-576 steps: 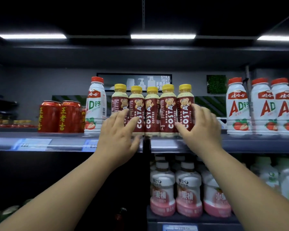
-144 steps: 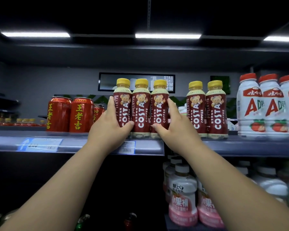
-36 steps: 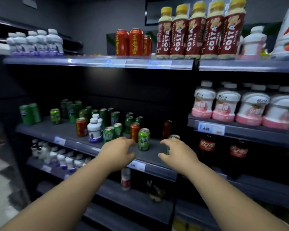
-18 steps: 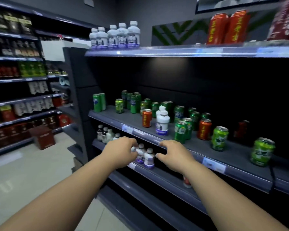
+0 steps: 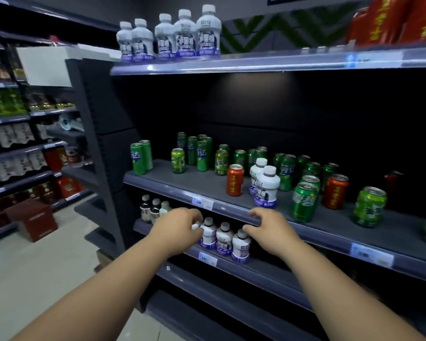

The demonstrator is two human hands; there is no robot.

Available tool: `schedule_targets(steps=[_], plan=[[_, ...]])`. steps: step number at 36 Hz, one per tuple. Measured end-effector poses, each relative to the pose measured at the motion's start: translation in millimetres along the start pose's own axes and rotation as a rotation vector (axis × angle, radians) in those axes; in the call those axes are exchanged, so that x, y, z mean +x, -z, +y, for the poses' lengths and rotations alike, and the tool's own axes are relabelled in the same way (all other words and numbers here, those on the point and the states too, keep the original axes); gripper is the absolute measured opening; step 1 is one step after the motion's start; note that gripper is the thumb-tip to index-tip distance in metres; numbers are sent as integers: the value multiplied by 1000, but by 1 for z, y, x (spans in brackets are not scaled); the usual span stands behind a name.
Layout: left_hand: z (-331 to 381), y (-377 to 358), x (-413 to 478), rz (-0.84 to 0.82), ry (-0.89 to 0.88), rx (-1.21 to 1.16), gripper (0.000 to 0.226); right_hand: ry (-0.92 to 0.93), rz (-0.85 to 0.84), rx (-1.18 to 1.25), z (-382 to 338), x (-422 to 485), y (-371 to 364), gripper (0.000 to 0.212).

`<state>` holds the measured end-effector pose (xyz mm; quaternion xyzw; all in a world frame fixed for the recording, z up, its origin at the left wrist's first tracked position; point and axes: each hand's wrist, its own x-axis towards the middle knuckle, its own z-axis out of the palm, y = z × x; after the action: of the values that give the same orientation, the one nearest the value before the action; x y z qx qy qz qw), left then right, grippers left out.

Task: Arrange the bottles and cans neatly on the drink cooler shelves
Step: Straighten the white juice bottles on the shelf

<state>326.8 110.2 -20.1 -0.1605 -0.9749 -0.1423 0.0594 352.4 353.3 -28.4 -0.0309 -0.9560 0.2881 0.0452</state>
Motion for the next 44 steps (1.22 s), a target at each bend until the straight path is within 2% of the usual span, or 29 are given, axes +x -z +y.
schedule_targets(steps=[8, 13, 16, 22, 26, 29, 31, 32, 35, 40, 44], plan=[[29, -30, 91, -36, -145, -34, 36, -126, 182, 161, 43, 71, 7, 48], [33, -29, 155, -60, -228, 14, 38, -164, 301, 206, 50, 116, 0, 72], [33, -26, 192, -12, -289, 31, 32, -159, 369, 228, 53, 138, -2, 77], [42, -24, 267, 10, -424, 80, 35, -193, 403, 208, 60, 170, -8, 81], [48, -29, 316, 19, -508, 91, 42, -235, 398, 152, 62, 184, -10, 77], [53, -37, 350, -47, -542, 59, 59, -286, 396, 147, 62, 190, -13, 81], [56, -44, 369, -141, -585, 27, 75, -301, 413, 148, 62, 194, -16, 84], [57, -47, 378, -200, -609, 10, 76, -312, 417, 151, 62, 196, -17, 86], [58, -57, 400, -351, -695, -73, 73, -347, 427, 148, 59, 201, -18, 89], [63, -67, 419, -498, -778, -227, 72, -393, 483, 188, 54, 202, -19, 83], [68, -68, 422, -498, -831, -313, 63, -435, 524, 270, 47, 201, -16, 80]])
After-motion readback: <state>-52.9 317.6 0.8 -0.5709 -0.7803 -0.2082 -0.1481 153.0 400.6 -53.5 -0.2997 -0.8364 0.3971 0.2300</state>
